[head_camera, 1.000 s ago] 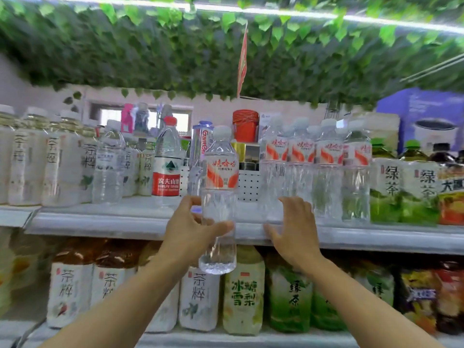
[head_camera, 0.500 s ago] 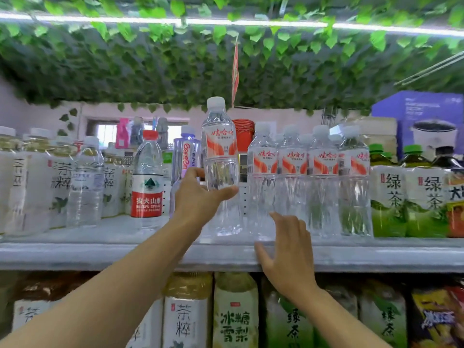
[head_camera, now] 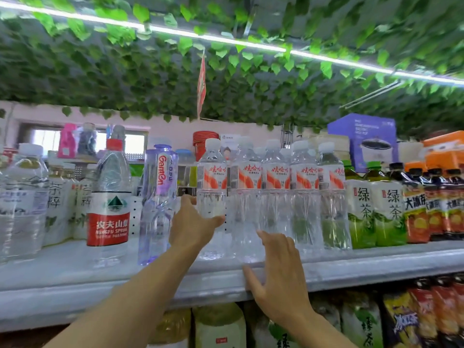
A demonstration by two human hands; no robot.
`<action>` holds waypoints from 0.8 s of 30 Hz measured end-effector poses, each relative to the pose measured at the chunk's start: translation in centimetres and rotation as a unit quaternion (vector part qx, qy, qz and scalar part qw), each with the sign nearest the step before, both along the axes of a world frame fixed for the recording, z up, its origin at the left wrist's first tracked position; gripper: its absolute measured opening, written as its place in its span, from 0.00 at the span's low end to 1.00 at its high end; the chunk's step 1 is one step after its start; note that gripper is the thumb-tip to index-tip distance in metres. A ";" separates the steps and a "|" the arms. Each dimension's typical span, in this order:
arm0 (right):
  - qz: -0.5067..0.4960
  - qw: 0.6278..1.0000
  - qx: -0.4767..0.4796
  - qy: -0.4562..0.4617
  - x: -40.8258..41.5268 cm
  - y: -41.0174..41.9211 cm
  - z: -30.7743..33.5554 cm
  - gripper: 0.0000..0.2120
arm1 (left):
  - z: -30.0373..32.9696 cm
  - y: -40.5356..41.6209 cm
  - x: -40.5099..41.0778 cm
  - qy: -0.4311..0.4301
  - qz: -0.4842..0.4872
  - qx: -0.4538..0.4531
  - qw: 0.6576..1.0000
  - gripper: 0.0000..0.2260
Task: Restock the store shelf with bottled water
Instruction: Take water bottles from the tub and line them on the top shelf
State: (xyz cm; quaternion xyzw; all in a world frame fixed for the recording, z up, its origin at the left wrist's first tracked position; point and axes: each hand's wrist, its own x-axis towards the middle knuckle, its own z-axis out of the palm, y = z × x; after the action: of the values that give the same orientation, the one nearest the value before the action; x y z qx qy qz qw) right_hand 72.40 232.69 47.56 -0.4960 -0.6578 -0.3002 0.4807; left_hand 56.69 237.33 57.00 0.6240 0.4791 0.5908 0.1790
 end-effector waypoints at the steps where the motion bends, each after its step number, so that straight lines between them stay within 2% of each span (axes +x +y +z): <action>1: -0.002 1.000 0.004 -0.003 0.0 0.0 0.0 0.25 | -0.1 0.2 0.0 0.002 -0.005 -0.002 1.000 0.30; 9: -0.004 1.000 0.018 0.011 -0.4 0.1 0.0 0.24 | -0.7 0.7 -0.3 0.006 -0.081 -0.033 0.996 0.31; 16: -0.014 0.999 0.020 0.039 -0.8 0.5 0.7 0.23 | -0.3 1.2 -0.3 0.023 -0.135 -0.087 0.987 0.23; 24: -0.024 0.999 0.022 0.037 -0.9 0.6 0.7 0.24 | 0.6 3.0 1.3 0.023 -0.184 -0.145 0.972 0.25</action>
State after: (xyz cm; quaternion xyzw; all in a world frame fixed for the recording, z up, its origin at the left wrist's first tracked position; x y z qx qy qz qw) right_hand 71.54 233.27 48.25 -0.5116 -0.6206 -0.3074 0.5085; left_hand 57.96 240.31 57.64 0.6820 0.4409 0.4574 0.3623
